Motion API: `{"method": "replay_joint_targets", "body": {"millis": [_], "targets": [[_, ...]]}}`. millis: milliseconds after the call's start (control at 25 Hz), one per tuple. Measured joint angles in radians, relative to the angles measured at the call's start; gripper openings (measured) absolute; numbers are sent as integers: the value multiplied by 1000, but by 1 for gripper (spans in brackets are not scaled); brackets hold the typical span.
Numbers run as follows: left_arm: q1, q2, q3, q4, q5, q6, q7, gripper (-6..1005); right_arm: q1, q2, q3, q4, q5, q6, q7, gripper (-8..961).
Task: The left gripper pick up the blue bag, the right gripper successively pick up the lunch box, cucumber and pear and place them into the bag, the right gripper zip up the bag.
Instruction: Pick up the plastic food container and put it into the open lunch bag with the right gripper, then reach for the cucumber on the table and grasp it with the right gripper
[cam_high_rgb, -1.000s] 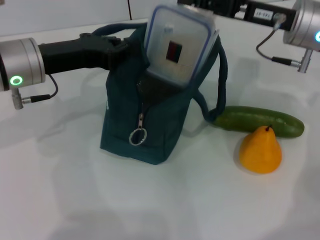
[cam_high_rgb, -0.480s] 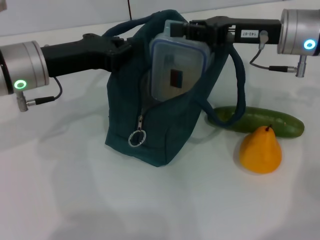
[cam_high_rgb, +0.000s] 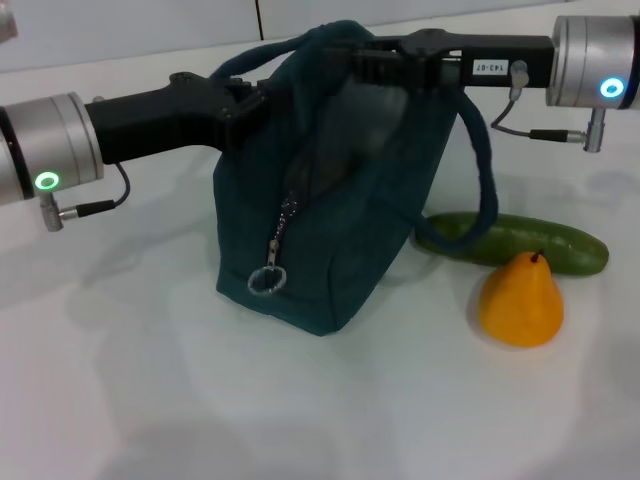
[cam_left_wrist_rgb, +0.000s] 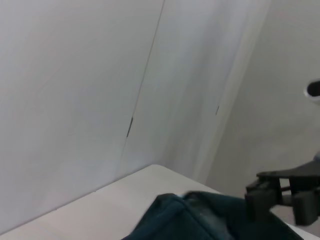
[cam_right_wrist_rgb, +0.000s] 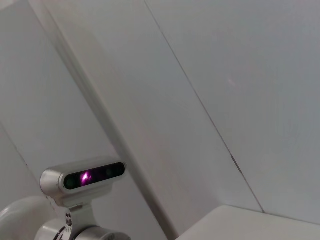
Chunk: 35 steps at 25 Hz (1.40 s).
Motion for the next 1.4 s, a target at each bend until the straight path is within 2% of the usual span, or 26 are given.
{"method": "replay_joint_targets", "body": {"millis": [40, 280, 360, 480, 600, 680, 760, 920, 960, 1240, 1400], "targets": [[0, 0, 0, -5, -2, 0, 3, 53, 0, 1, 0, -6, 2, -1, 0, 177], [-2, 0, 2, -31, -30, -3, 32, 47, -10, -1, -13, -99, 1, -25, 2, 425], [4, 0, 0, -38, -44, -5, 48, 47, -30, -10, -13, -162, 0, -49, 15, 482], [7, 0, 1, -54, -62, -5, 69, 47, -89, -36, -11, -311, -16, -93, 66, 567], [14, 0, 1, -58, -66, -5, 83, 47, -130, -71, 12, -481, -132, -144, 175, 665], [25, 0, 0, -59, -67, -5, 92, 47, -132, -78, 45, -568, -250, -195, 246, 746], [28, 1, -1, -61, -67, -6, 95, 47, -131, -76, 87, -633, -362, -264, 302, 828], [23, 2, 1, -64, -66, -8, 96, 47, -123, -76, 126, -657, -451, -332, 344, 825], [23, 2, 1, -64, -66, -8, 96, 47, -116, -80, 140, -660, -520, -374, 363, 825], [20, 4, -1, -51, -66, -8, 95, 47, -104, -81, 133, -646, -723, -391, 355, 792], [20, 5, -1, -52, -65, -8, 95, 47, -99, -80, 109, -654, -736, -388, 347, 770]]}}
